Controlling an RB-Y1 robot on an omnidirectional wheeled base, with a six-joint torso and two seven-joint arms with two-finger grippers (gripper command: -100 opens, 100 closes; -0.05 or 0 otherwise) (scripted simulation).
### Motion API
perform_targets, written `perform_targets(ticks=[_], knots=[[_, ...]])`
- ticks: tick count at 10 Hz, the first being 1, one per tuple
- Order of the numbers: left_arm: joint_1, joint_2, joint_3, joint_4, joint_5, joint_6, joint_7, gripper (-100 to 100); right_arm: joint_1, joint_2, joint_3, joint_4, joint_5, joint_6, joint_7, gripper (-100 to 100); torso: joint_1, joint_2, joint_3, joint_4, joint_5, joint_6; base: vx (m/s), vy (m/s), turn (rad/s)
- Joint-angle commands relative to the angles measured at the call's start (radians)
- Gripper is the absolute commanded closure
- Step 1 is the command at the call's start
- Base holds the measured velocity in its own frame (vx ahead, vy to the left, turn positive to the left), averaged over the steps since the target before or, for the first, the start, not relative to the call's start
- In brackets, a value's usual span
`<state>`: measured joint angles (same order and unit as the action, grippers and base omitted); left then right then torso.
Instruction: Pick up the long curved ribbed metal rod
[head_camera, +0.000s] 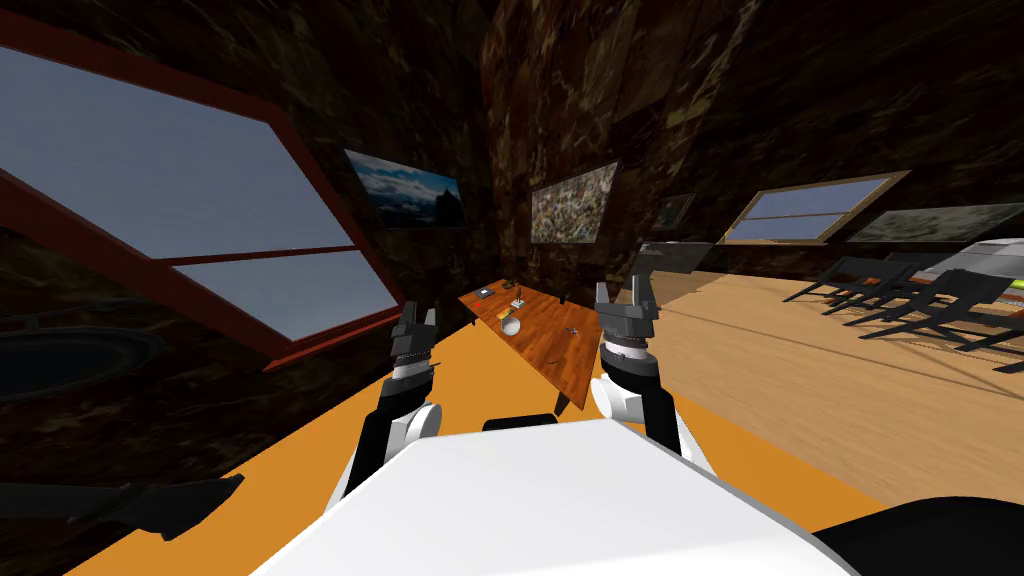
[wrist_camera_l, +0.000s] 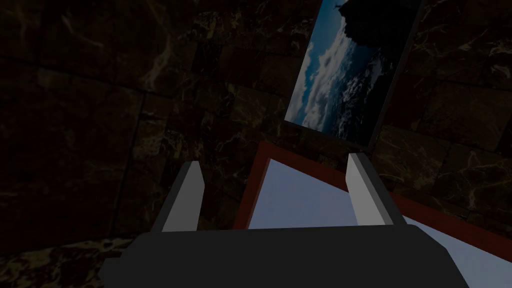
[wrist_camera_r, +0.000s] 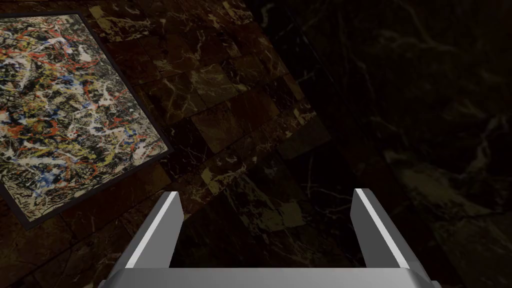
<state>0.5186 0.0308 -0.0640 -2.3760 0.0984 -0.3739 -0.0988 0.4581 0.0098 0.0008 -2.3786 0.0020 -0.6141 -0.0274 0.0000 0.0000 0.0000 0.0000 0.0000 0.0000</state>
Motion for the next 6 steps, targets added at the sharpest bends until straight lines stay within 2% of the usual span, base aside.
perform_targets(ticks=[1, 3, 6], knots=[[0.000, 0.000, 0.000, 0.000, 0.000, 0.000, 0.000, 0, 0.007, -0.030, 0.009, 0.015, 0.006, 0.007, 0.003, -100, 0.000, 0.000, 0.000, 0.000, 0.000, 0.000, -0.010, 0.002, 0.059], [0.000, 0.000, 0.000, 0.000, 0.000, 0.000, 0.000, 0, 0.021, -0.080, 0.030, 0.049, 0.021, 0.022, 0.010, -100, 0.000, 0.001, 0.001, 0.000, 0.000, 0.000, -0.031, -0.002, 0.101], [0.000, 0.000, 0.000, 0.000, 0.000, 0.000, 0.000, 0, 0.051, -0.173, 0.084, 0.126, 0.057, 0.057, 0.028, -100, -0.001, 0.003, 0.002, 0.001, 0.000, 0.000, -0.048, -0.001, 0.166]])
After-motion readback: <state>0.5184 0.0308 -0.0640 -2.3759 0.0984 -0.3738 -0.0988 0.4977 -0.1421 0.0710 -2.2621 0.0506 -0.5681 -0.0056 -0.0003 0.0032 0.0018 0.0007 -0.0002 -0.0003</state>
